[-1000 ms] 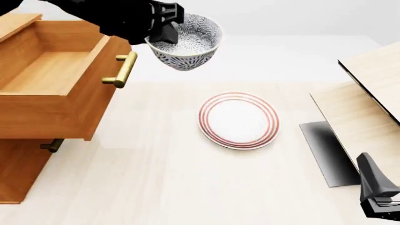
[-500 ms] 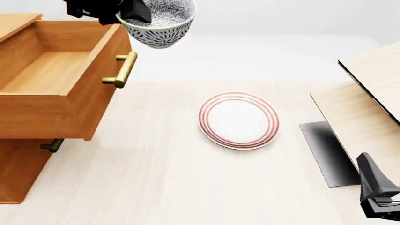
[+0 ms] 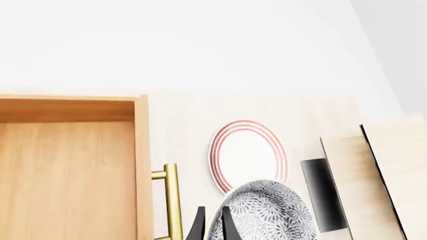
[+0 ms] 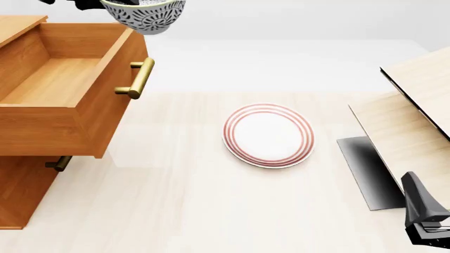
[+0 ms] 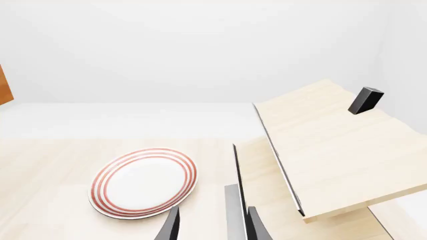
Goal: Open the top drawer of the cabinet and put the bowl in it.
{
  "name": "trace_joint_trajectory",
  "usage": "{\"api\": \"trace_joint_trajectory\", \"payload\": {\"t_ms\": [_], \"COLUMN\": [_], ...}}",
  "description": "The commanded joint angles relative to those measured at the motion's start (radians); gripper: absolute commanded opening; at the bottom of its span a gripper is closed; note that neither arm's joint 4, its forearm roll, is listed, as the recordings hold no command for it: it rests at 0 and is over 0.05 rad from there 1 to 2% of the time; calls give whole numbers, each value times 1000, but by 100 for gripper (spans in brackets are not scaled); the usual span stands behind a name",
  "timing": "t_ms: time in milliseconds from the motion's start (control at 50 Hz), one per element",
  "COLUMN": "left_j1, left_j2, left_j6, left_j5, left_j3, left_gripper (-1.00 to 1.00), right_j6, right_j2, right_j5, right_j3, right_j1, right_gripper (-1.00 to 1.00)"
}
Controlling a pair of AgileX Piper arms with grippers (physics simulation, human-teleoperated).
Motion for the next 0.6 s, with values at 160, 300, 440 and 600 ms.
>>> {"api": "trace_joint_trajectory", "payload": {"t_ms": [160,300,440,600], "left_j1": [104,147,184,230], "left_j2": [-43,-82,-124,-170], "left_j6": [-9,-30,-50,-69], "left_j5": [33,9,-17,-36], "left_j3": [0,59,125,186], "left_gripper": [-100,-100,-100,-100], "right_j6": [0,0,0,0], "right_j2": [-1,-1,-1,-1], "right_j5": [0,0,0,0], "right_j3": [1,1,1,1], "right_j1": [0,0,0,0], "right_gripper": [100,100,100,100]}}
